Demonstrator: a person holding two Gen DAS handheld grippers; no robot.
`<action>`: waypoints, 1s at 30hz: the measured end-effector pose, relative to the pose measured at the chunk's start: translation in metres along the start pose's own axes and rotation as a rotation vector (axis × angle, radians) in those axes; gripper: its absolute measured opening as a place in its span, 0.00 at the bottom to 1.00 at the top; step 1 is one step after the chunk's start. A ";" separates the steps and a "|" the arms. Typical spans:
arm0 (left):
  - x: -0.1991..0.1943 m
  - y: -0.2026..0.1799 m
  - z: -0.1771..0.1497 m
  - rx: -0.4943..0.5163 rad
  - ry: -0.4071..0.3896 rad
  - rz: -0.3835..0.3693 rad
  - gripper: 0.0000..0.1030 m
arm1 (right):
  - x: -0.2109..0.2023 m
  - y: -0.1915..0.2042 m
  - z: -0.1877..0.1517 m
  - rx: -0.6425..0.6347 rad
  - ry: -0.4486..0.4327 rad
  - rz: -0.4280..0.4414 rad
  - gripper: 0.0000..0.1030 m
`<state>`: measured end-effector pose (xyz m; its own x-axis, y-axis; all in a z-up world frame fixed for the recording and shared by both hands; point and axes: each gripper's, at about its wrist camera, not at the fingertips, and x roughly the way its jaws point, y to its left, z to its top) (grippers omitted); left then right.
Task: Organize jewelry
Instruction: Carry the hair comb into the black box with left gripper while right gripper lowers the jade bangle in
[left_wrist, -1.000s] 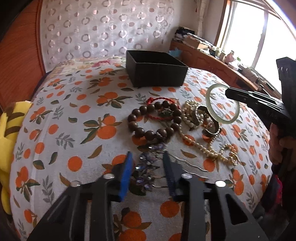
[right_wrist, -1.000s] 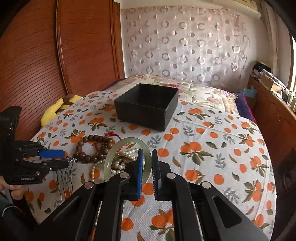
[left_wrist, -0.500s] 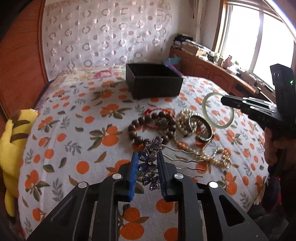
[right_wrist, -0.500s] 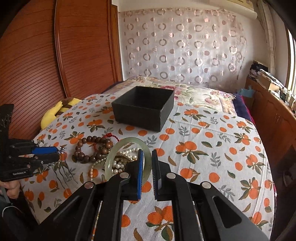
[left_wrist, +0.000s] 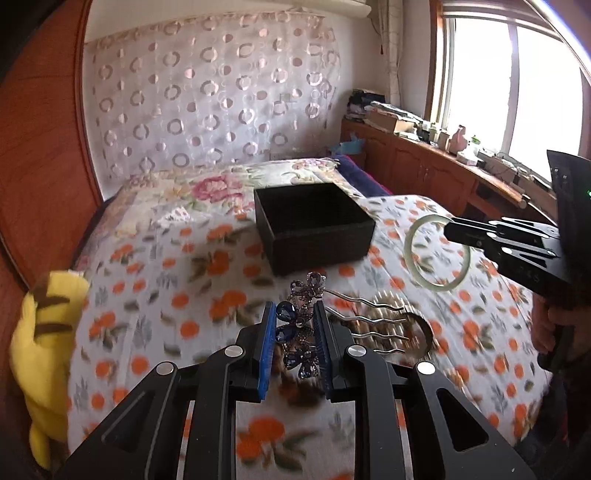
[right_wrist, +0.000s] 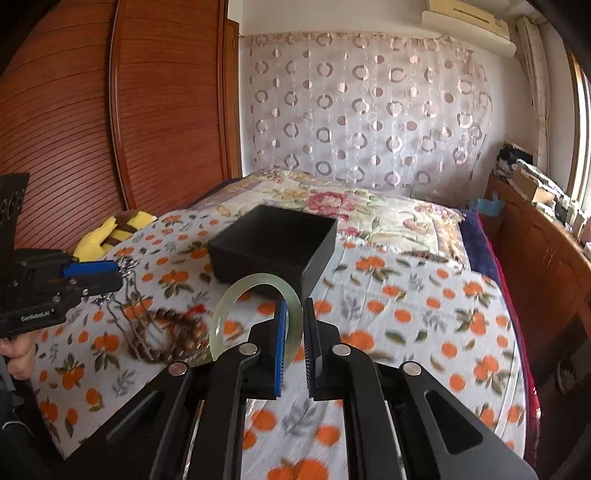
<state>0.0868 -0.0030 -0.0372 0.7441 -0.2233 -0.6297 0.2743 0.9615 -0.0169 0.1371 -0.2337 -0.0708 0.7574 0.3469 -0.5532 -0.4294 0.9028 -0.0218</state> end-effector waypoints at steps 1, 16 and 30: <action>0.003 0.000 0.006 0.006 -0.005 0.006 0.18 | 0.001 -0.003 0.003 -0.002 -0.006 -0.003 0.10; 0.087 0.018 0.091 -0.011 0.010 0.033 0.18 | 0.044 -0.056 0.068 0.033 -0.073 -0.004 0.10; 0.133 0.018 0.097 -0.006 0.069 0.016 0.33 | 0.091 -0.040 0.085 -0.015 -0.014 0.031 0.10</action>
<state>0.2499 -0.0307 -0.0464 0.7044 -0.1962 -0.6822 0.2586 0.9659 -0.0108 0.2649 -0.2166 -0.0500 0.7503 0.3785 -0.5421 -0.4604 0.8875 -0.0176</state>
